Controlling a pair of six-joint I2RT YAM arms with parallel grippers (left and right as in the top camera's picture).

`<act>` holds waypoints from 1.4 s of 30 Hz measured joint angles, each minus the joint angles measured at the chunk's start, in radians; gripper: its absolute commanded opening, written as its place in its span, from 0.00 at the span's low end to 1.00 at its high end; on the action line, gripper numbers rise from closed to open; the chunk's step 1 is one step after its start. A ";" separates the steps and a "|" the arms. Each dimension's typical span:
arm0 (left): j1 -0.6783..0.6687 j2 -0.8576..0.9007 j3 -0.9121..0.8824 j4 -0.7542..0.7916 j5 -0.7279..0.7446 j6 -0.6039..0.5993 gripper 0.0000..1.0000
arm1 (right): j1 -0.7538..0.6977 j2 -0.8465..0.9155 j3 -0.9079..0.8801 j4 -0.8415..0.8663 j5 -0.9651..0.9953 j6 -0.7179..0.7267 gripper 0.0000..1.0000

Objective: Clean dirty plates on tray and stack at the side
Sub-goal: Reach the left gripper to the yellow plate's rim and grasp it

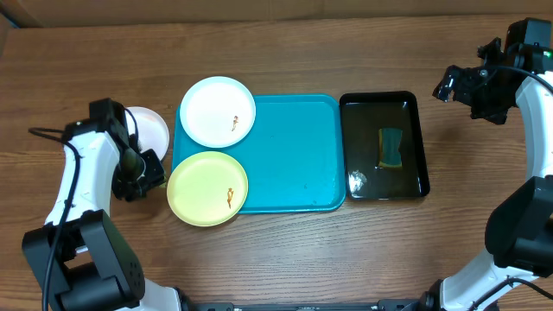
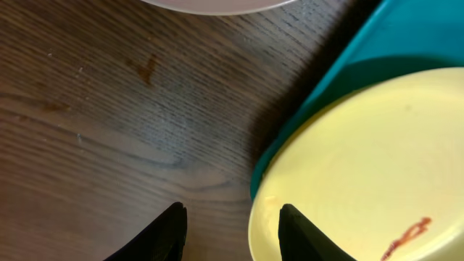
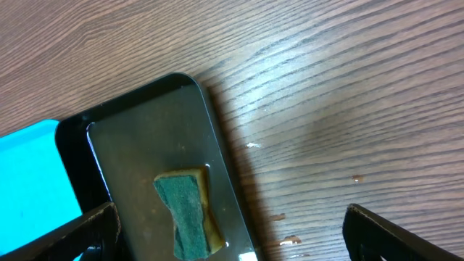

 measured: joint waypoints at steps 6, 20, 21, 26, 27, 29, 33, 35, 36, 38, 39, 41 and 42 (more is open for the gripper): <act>-0.010 0.000 -0.057 0.039 0.043 0.001 0.42 | 0.000 0.000 0.000 0.000 0.000 0.000 1.00; -0.127 0.001 -0.147 0.129 0.070 0.005 0.16 | 0.000 0.000 0.000 -0.001 0.000 0.001 1.00; -0.133 0.001 -0.147 0.126 0.075 0.004 0.16 | 0.000 0.000 0.000 0.000 0.000 0.000 1.00; -0.178 0.001 -0.147 0.103 0.116 0.004 0.17 | 0.000 0.000 0.000 0.000 0.000 0.000 1.00; -0.196 0.001 -0.147 0.102 0.123 0.004 0.18 | 0.000 0.000 0.000 0.000 0.000 0.000 1.00; -0.234 0.001 -0.147 0.112 0.136 0.004 0.19 | 0.000 0.000 0.000 0.000 0.000 0.000 1.00; -0.327 0.001 -0.147 0.159 0.148 -0.008 0.22 | 0.000 0.000 0.000 0.000 0.000 0.000 1.00; -0.386 0.001 -0.147 0.184 0.154 -0.027 0.24 | 0.000 0.000 0.000 0.000 0.000 0.001 1.00; -0.414 0.001 -0.147 0.195 0.156 -0.034 0.24 | 0.000 0.000 0.000 0.000 0.000 0.000 1.00; -0.474 0.001 -0.147 0.223 0.158 -0.055 0.25 | 0.000 0.000 0.000 0.000 0.000 0.000 1.00; -0.508 0.001 -0.147 0.240 0.160 -0.065 0.27 | 0.000 0.000 0.000 0.000 -0.001 0.001 1.00; -0.559 0.001 -0.147 0.268 0.163 -0.081 0.33 | 0.000 0.000 0.000 0.000 0.000 0.001 1.00; -0.583 0.001 -0.148 0.283 0.164 -0.087 0.39 | 0.000 0.000 0.000 0.000 0.000 0.001 1.00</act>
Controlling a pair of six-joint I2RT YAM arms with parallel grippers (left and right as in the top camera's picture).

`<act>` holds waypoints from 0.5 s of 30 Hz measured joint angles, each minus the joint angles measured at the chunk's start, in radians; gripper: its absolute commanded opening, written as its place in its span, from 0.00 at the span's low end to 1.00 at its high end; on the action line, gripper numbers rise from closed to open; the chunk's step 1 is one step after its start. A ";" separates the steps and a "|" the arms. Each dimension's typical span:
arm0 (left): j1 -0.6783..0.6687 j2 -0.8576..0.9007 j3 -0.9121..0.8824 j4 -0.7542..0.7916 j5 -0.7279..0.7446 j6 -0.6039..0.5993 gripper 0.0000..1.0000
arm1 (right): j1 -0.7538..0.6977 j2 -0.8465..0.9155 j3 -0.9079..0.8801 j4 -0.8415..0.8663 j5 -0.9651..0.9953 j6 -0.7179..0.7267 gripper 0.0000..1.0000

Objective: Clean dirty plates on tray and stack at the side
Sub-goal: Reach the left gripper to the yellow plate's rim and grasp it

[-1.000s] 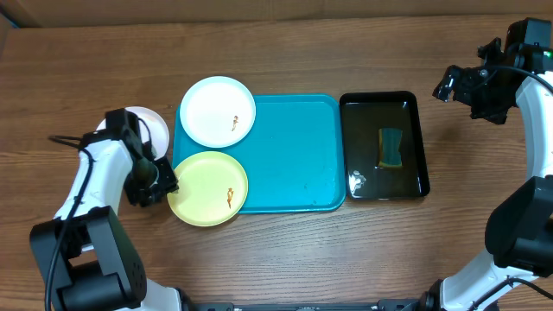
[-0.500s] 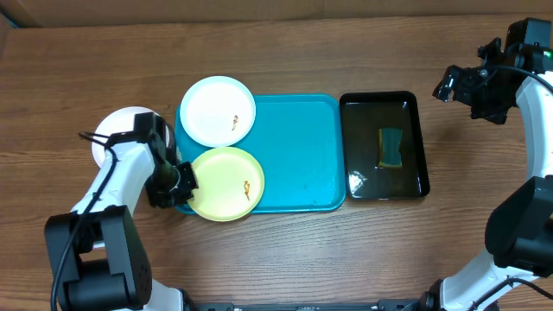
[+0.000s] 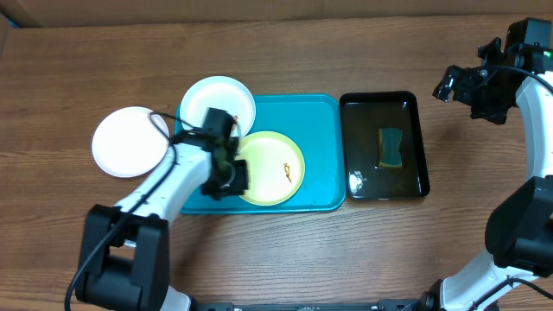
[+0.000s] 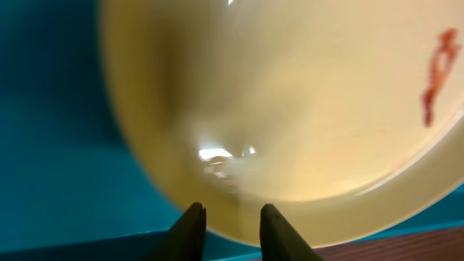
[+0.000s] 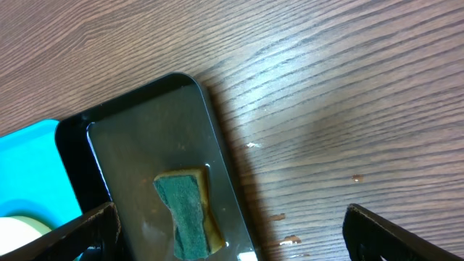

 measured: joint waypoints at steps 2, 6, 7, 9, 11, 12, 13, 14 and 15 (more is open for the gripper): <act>-0.043 0.000 0.001 0.021 0.000 -0.015 0.43 | 0.000 0.000 0.000 0.000 0.000 0.000 1.00; -0.079 0.001 0.035 -0.040 -0.011 -0.026 0.43 | 0.000 0.000 0.000 0.000 0.000 0.000 1.00; -0.078 0.003 0.058 -0.067 -0.025 -0.027 0.43 | 0.000 0.000 0.000 0.000 0.000 0.000 1.00; -0.076 0.003 0.119 -0.108 -0.058 -0.022 0.43 | 0.000 0.000 0.000 0.000 0.000 0.000 1.00; -0.074 0.003 0.162 -0.123 -0.088 0.000 0.46 | 0.000 0.000 0.000 0.000 0.000 0.000 1.00; -0.071 0.003 0.174 -0.129 -0.106 0.010 0.46 | 0.000 0.000 0.000 0.000 0.000 0.000 1.00; -0.071 0.003 0.179 -0.135 -0.123 0.014 0.45 | 0.000 0.000 0.000 0.000 0.001 0.000 1.00; -0.068 0.003 0.179 -0.141 -0.142 0.020 0.45 | 0.000 0.000 0.000 0.000 0.000 0.000 1.00; -0.063 0.005 0.179 -0.148 -0.160 0.027 0.45 | 0.000 0.000 0.000 0.000 0.000 0.000 1.00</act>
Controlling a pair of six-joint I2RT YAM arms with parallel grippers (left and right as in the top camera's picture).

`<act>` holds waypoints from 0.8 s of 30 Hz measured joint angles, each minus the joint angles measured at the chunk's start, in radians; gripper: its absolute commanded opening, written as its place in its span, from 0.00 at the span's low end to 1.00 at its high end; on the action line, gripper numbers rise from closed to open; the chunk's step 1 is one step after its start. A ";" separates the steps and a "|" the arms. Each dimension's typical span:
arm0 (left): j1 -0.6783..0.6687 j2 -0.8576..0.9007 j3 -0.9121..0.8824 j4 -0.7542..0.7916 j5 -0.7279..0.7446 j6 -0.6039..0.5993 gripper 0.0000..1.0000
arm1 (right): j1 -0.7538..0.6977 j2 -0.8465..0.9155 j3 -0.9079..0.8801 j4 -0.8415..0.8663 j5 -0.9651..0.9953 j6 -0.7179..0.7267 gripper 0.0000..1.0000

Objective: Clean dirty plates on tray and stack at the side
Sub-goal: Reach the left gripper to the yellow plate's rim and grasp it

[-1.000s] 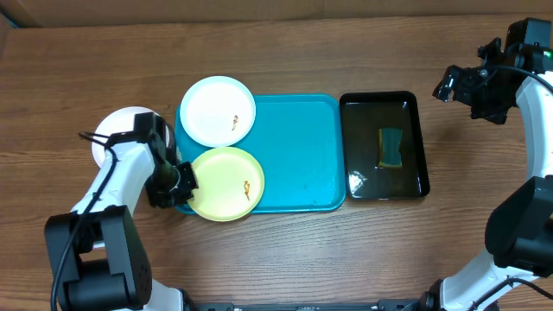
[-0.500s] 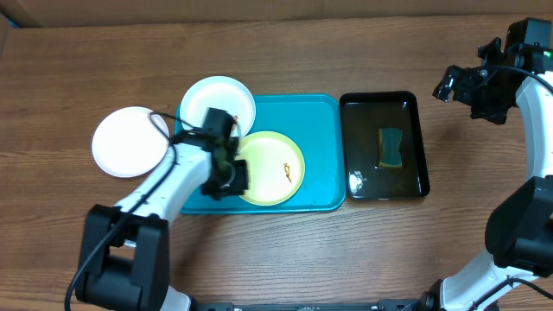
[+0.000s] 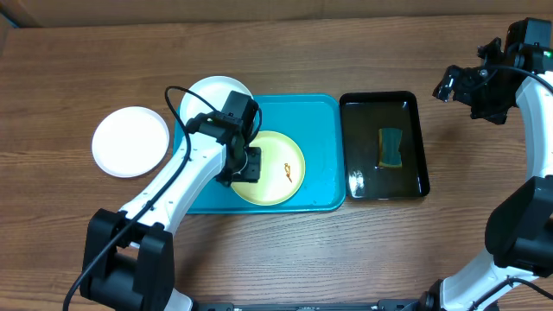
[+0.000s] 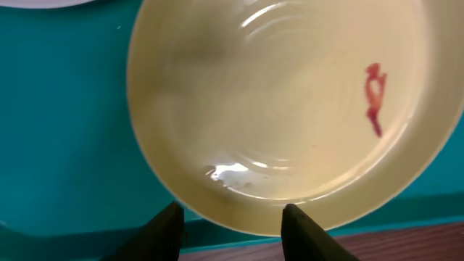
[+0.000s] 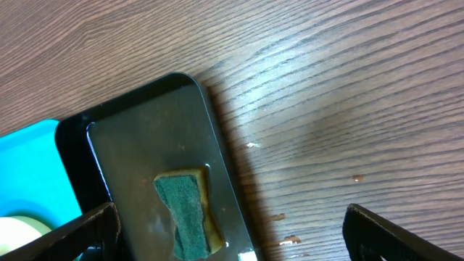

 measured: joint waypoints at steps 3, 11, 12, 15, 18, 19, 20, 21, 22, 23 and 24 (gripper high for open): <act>0.010 0.016 0.000 0.003 -0.032 0.008 0.44 | 0.000 0.000 0.000 0.000 0.000 0.000 1.00; 0.021 0.144 0.000 0.064 -0.075 0.008 0.44 | 0.000 0.000 0.000 0.000 0.000 0.000 1.00; 0.025 0.150 0.000 0.069 -0.076 0.008 0.44 | 0.000 0.000 0.000 0.000 0.000 0.000 1.00; 0.032 0.166 0.000 0.073 -0.065 0.008 0.43 | 0.000 0.000 0.000 0.000 0.000 0.000 1.00; 0.034 0.173 -0.001 0.073 -0.035 0.008 0.44 | 0.000 0.000 0.000 0.000 0.000 0.000 1.00; 0.034 0.173 -0.001 0.073 -0.021 0.008 0.44 | 0.000 0.000 0.000 0.000 0.000 0.000 1.00; 0.034 0.174 -0.001 0.072 -0.006 0.008 0.43 | 0.000 0.000 0.000 0.000 0.000 0.000 1.00; 0.034 0.173 -0.001 0.072 0.006 0.008 0.43 | 0.000 0.000 0.000 0.000 0.000 0.000 1.00; 0.034 0.173 -0.001 0.072 0.014 0.008 0.43 | 0.000 0.000 0.000 0.000 0.000 0.000 1.00; 0.034 0.173 -0.001 0.069 0.023 0.008 0.41 | 0.000 0.000 0.000 0.000 0.000 0.000 1.00; 0.034 0.173 0.000 0.063 0.029 0.008 0.41 | 0.000 0.000 0.000 0.000 0.000 0.000 1.00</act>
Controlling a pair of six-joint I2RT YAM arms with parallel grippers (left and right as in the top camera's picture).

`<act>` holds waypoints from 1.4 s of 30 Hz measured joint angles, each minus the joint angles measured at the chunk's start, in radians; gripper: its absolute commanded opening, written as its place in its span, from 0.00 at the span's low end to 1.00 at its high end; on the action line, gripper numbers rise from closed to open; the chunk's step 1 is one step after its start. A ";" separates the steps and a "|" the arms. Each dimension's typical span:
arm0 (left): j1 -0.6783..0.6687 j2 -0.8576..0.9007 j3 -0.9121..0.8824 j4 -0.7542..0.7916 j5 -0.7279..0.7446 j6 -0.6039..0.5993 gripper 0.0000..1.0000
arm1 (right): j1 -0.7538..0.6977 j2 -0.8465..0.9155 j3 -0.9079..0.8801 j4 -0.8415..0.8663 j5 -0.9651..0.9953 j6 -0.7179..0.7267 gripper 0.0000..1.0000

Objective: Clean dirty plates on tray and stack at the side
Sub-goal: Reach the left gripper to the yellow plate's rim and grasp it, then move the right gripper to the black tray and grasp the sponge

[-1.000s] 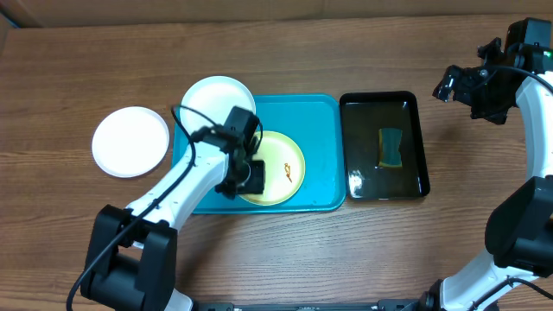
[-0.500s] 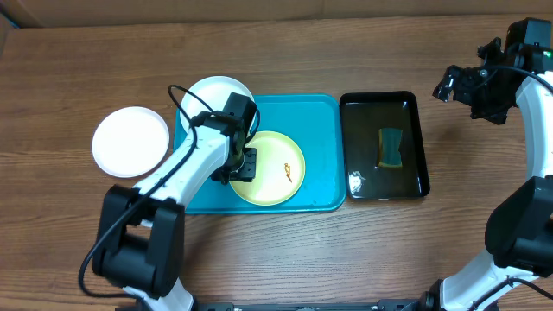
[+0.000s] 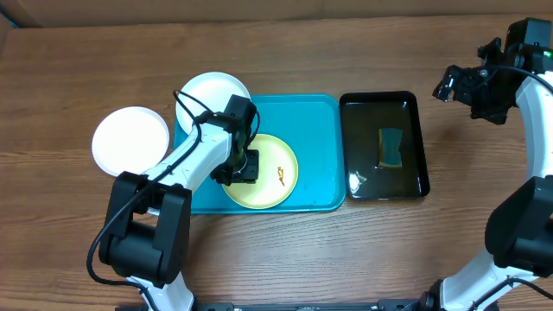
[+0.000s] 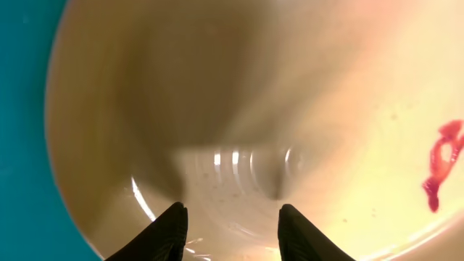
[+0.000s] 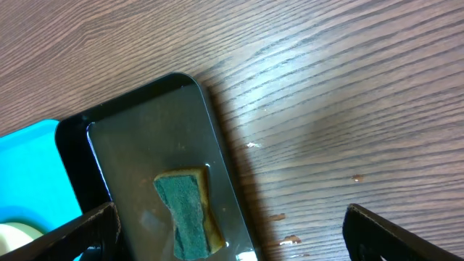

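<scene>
A yellow plate (image 3: 270, 170) with a red smear (image 4: 441, 165) lies in the middle of the teal tray (image 3: 315, 130). My left gripper (image 3: 238, 166) hangs open close over the plate's left half, fingers (image 4: 172, 230) apart with nothing between them. A white plate (image 3: 207, 97) with a small smear sits on the tray's back left corner, partly under my left arm. A clean white plate (image 3: 131, 141) rests on the table left of the tray. My right gripper (image 3: 471, 86) hovers wide open, high beyond the black basin (image 3: 416, 142), holding nothing.
The black basin (image 5: 138, 152) right of the tray holds water and a green and yellow sponge (image 3: 391, 148), which also shows in the right wrist view as the sponge (image 5: 185, 214). Bare wooden table (image 3: 276, 250) surrounds everything.
My left gripper, still open, has come lower and further in over the yellow plate's inside. The plate sits a little more to the left. The right arm has not moved.
At first the yellow plate hung over the tray's front left corner, my left gripper open beside it on the table. Then the plate lay mid-tray with the jaws narrowed at its rim. After that the jaws stood open at the rim, and now over the plate.
</scene>
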 measured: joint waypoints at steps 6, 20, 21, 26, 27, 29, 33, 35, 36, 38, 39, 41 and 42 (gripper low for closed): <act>0.010 0.000 0.074 -0.109 0.009 0.000 0.41 | 0.000 0.000 0.000 0.000 0.000 0.000 1.00; 0.019 0.000 0.033 -0.121 -0.171 -0.007 0.50 | 0.000 0.000 0.000 0.000 0.000 0.000 1.00; 0.019 0.000 0.017 -0.105 -0.174 -0.011 0.50 | 0.000 0.000 0.000 0.000 0.000 0.000 1.00; 0.019 0.000 -0.029 -0.030 -0.140 -0.031 0.43 | 0.000 0.000 0.000 0.000 0.000 0.000 1.00; 0.019 0.000 -0.031 -0.021 -0.122 -0.032 0.41 | 0.000 0.000 0.000 0.000 0.000 0.000 1.00; 0.019 0.000 -0.031 0.002 -0.064 -0.034 0.40 | 0.000 0.000 0.000 0.000 0.000 0.000 1.00; 0.018 0.000 -0.031 0.030 0.031 -0.060 0.41 | 0.000 0.000 0.000 0.000 0.000 0.000 1.00; 0.018 0.000 -0.031 0.040 0.066 -0.080 0.41 | 0.000 0.000 0.000 0.000 0.000 0.000 1.00; 0.018 0.000 -0.031 0.047 0.082 -0.085 0.42 | 0.000 0.000 0.000 0.000 0.000 0.000 1.00; 0.018 0.000 -0.031 0.063 0.106 -0.097 0.45 | 0.000 0.000 0.000 0.000 0.000 0.000 1.00; 0.018 0.000 -0.031 0.068 0.114 -0.102 0.47 | 0.000 0.000 0.000 0.000 0.000 0.000 1.00; 0.018 0.000 -0.031 0.067 0.116 -0.107 0.49 | 0.000 0.000 0.000 0.000 0.000 0.000 1.00; 0.018 0.000 -0.030 0.066 0.112 -0.108 0.49 | 0.000 0.000 0.000 0.000 0.000 0.000 1.00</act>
